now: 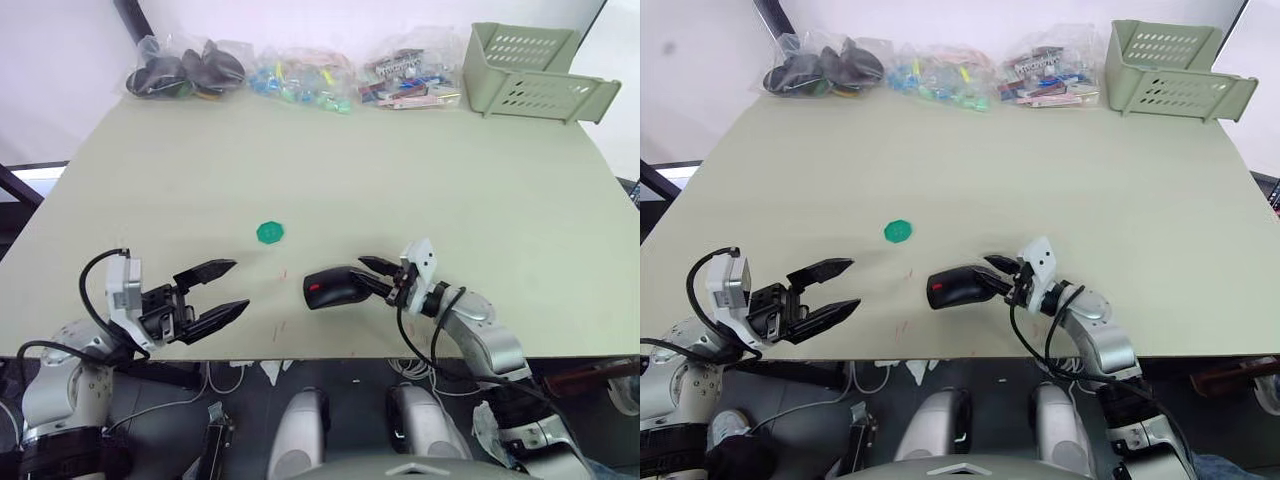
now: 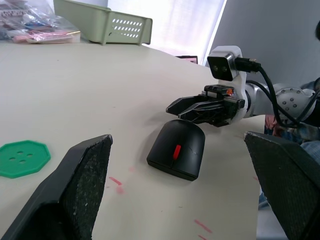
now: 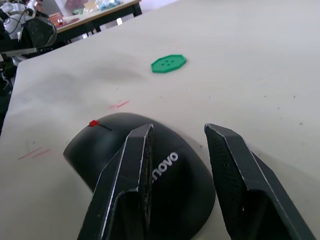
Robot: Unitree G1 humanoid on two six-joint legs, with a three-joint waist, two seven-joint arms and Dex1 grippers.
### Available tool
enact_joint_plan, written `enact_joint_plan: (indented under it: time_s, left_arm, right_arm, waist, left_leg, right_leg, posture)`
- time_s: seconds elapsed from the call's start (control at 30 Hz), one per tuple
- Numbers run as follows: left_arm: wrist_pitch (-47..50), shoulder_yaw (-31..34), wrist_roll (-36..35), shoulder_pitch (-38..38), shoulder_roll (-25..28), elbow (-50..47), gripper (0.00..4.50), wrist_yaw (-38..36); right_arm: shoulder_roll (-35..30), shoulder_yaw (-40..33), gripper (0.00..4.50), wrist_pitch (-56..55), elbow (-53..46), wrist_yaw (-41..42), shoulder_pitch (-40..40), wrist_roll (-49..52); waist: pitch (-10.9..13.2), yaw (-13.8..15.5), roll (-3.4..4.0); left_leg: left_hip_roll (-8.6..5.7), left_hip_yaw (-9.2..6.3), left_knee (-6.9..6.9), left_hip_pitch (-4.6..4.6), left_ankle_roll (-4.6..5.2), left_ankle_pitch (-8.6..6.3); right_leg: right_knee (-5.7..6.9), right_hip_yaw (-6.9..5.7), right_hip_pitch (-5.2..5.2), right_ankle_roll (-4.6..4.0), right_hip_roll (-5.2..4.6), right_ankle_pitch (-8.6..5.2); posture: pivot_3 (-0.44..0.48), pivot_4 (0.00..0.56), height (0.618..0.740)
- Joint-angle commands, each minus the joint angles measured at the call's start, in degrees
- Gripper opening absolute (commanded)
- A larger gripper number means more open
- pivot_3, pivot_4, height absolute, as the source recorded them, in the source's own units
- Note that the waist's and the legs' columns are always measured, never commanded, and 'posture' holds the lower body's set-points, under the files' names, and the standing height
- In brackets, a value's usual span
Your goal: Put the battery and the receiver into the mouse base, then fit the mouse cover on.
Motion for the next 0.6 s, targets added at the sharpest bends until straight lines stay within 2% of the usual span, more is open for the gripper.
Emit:
enact_joint_plan:
  time_s: [0.03, 0.17, 0.37, 0.6]
  left_arm:
    - [-0.69, 0.78, -0.03, 0.27, 0.90, -0.79, 4.50, -0.40]
    - [-1.04, 0.95, -0.09, 1.24, 0.55, -0.96, 4.50, -0.45]
    - [-1.89, 1.29, 0.54, 1.86, -0.60, -0.21, 4.50, 2.33]
    - [2.05, 1.84, 0.25, 3.71, -1.21, -2.69, 4.50, 8.77]
  right_arm:
    - [-0.54, 3.88, 1.71, -1.83, 4.35, 0.09, 0.79, -3.97]
    - [-0.86, 3.16, 1.71, -3.12, 4.03, 0.78, 1.24, -2.85]
    - [-4.06, -4.45, 1.71, -0.30, -7.30, 0.89, 0.69, 5.29]
    - [-14.16, -12.28, 1.71, 8.65, -21.26, 1.59, 6.82, 13.56]
  waist:
    - [-0.02, -0.06, -0.03]
    - [-0.07, -0.14, -0.08]
    - [0.02, 0.30, 0.04]
    - [0.00, 0.48, 0.01]
  left_leg:
    - [0.02, 0.02, -0.01, 0.06, 0.00, 0.00]
    - [0.24, 0.07, -0.15, 0.67, -0.01, -0.01]
    - [0.64, 0.02, -0.14, 0.56, -0.02, -0.01]
    - [0.52, 0.15, -0.21, 0.40, -0.03, -0.03]
  right_leg:
    - [0.01, 0.02, 0.03, 0.01, 0.02, 0.00]
    - [-0.01, 0.08, 0.50, 0.17, 0.17, -0.13]
    - [-0.02, 0.06, 0.39, 0.05, 0.26, -0.10]
    - [-0.18, 0.18, 0.30, 0.05, 0.17, -0.10]
  posture:
    - [0.000, 0.150, 0.740]
    - [0.000, 0.150, 0.740]
    - [0.000, 0.150, 0.740]
    - [0.000, 0.150, 0.740]
